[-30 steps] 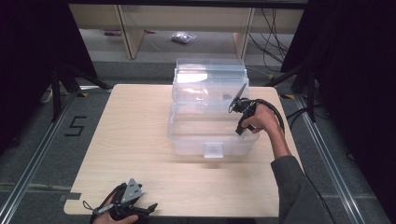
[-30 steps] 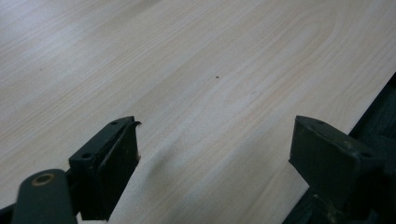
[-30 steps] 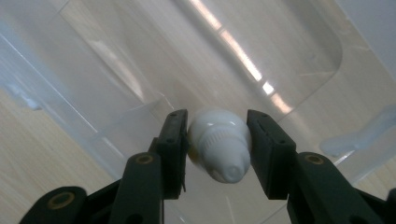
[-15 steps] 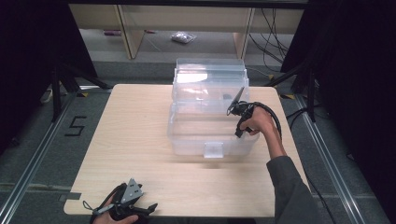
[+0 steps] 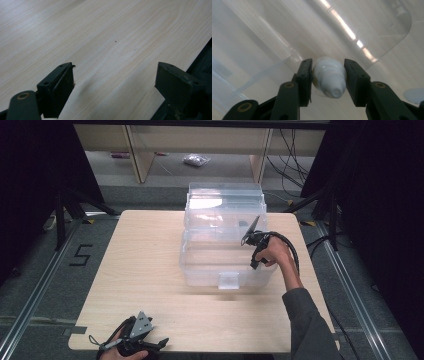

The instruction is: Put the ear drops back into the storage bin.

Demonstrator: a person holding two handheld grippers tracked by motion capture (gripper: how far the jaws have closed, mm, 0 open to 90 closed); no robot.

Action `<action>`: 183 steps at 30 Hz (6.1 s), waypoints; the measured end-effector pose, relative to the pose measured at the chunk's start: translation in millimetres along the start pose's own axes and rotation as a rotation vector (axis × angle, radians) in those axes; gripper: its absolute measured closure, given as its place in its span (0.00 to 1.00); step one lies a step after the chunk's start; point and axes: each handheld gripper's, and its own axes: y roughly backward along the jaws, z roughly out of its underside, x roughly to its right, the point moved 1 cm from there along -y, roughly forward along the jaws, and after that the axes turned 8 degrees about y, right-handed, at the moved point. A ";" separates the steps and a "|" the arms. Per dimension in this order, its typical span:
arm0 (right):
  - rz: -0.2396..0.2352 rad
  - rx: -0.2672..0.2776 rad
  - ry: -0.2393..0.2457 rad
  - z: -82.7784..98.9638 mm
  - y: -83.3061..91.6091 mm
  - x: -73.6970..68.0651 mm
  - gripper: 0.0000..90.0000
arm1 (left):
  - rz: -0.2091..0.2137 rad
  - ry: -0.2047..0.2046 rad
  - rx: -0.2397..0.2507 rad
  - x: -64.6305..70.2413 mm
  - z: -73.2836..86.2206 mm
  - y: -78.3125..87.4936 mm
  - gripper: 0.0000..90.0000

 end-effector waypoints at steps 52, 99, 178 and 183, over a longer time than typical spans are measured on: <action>0.014 0.204 -0.055 19.0 46.2 -20.1 0.33 | -0.008 -0.011 -0.010 -1.1 -0.2 0.2 0.17; 0.033 0.438 -0.019 57.4 76.6 -76.2 0.28 | -0.007 -0.002 0.000 -0.7 -0.4 0.1 0.17; 0.015 0.668 0.031 122.3 -7.0 -139.9 0.24 | -0.010 -0.005 0.003 0.1 -0.3 0.9 0.17; 0.005 0.682 0.003 126.2 -13.7 -141.3 0.24 | -0.002 0.000 0.007 0.7 -0.3 0.8 0.17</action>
